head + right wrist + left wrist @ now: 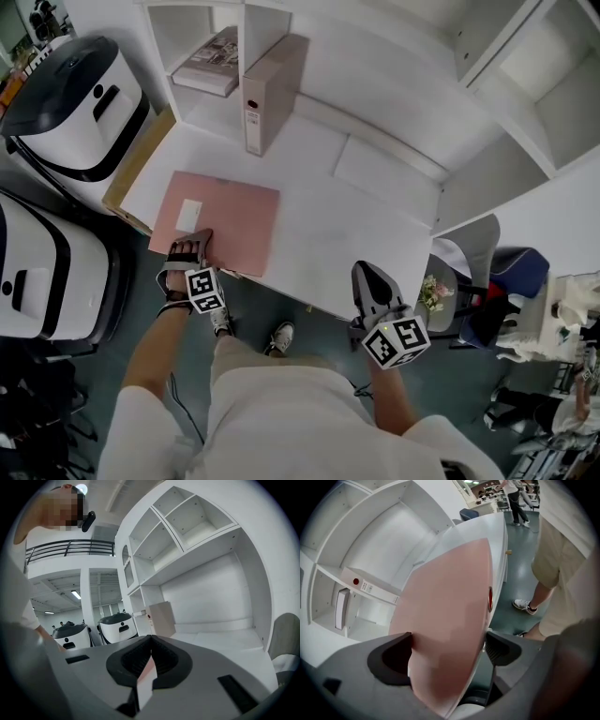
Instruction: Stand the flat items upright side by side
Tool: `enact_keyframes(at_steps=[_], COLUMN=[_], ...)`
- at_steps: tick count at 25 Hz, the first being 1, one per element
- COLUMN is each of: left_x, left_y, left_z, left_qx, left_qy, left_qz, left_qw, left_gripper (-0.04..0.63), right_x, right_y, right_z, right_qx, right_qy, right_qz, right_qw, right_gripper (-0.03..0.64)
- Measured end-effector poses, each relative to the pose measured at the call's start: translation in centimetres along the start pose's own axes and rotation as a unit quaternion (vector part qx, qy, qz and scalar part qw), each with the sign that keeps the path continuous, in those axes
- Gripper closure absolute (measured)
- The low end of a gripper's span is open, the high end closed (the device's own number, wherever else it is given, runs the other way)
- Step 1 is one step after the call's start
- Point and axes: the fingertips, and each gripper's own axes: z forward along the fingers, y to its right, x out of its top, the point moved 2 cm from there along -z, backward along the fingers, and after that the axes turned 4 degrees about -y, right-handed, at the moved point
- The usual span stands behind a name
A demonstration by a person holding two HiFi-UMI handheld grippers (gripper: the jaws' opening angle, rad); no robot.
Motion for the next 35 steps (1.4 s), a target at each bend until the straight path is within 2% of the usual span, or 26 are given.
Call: enact_keyframes(at_steps=[4, 9, 16, 24, 27, 30, 35], left_x=[1.2, 2.0, 2.1, 4.8, 6.0, 8.2, 12.3], left_y=[0.5, 0.2, -0.9, -4.9, -6.3, -7.2, -9.4], left_z=[-1.8, -3.5, -5.2, -8.1, -9.3, -10.8, -13.4], left_qx=[-0.012, -0.008, 0.018, 0.060, 0.071, 0.075, 0.093], left_qy=[0.026, 0.047, 0.028, 0.097, 0.134, 0.185, 0.277], left_qz=[-0.024, -0.033, 0.003, -0.027, -0.040, -0.050, -0.103], left_qw=[0.9993, 0.9983, 0.9994, 0.9931, 0.9876, 0.9786, 0.9508], left_gripper=[0.112, 0.138, 0.208, 0.268, 0.278, 0.281, 0.285], right_x=[0.3, -0.1, 1.0, 1.3, 1.4, 1.5, 2.0], right_y=[-0.4, 0.1, -0.9, -1.0, -0.8, -0.7, -0.2], right_z=[0.0, 0.0, 1.2, 1.6, 1.6, 1.6, 1.2], right_qx=[0.009, 0.010, 0.029, 0.028, 0.026, 0.020, 0.008], right_qy=[0.008, 0.015, 0.030, 0.035, 0.035, 0.035, 0.033], right_qz=[0.000, 0.015, 0.007, 0.011, 0.009, 0.010, 0.004], right_qw=[1.000, 1.000, 0.999, 0.999, 0.999, 0.999, 0.999], right_gripper=[0.614, 0.614, 0.614, 0.614, 0.614, 0.614, 0.614])
